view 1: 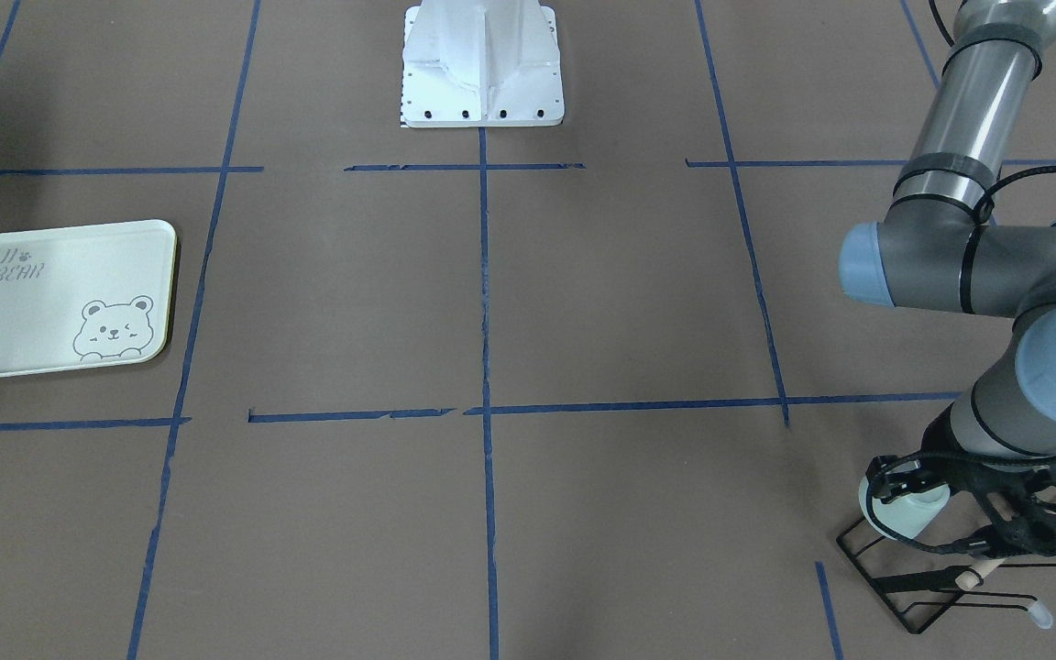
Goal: Left arm grabs green cup and hands to right arm on tray
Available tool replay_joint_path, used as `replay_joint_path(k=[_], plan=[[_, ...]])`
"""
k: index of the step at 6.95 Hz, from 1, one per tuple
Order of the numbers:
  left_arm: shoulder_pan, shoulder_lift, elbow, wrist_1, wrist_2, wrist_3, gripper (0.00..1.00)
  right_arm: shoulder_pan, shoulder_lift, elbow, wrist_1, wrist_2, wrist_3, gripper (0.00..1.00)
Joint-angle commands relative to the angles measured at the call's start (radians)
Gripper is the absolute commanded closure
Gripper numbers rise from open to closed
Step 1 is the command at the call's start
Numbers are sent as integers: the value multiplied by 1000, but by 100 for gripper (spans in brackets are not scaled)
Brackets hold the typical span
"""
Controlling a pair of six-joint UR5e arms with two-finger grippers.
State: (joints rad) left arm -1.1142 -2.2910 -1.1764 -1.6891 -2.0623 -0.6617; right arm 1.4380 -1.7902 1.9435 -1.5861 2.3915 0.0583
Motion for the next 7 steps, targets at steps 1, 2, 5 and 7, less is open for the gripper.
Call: replay_joint_path(k=[1, 2, 5, 7], plan=[[-15, 63, -133, 40, -1, 5, 81, -4, 0, 0, 2, 0, 0, 0], [-24, 80, -216, 113, -1, 7, 82, -7, 0, 2, 2, -2, 0, 0], [-58, 82, -368, 221, -27, 7, 84, -13, 0, -8, 14, -3, 0, 0], [-85, 97, -411, 218, -71, -1, 91, -19, 0, -11, 14, -3, 0, 0]])
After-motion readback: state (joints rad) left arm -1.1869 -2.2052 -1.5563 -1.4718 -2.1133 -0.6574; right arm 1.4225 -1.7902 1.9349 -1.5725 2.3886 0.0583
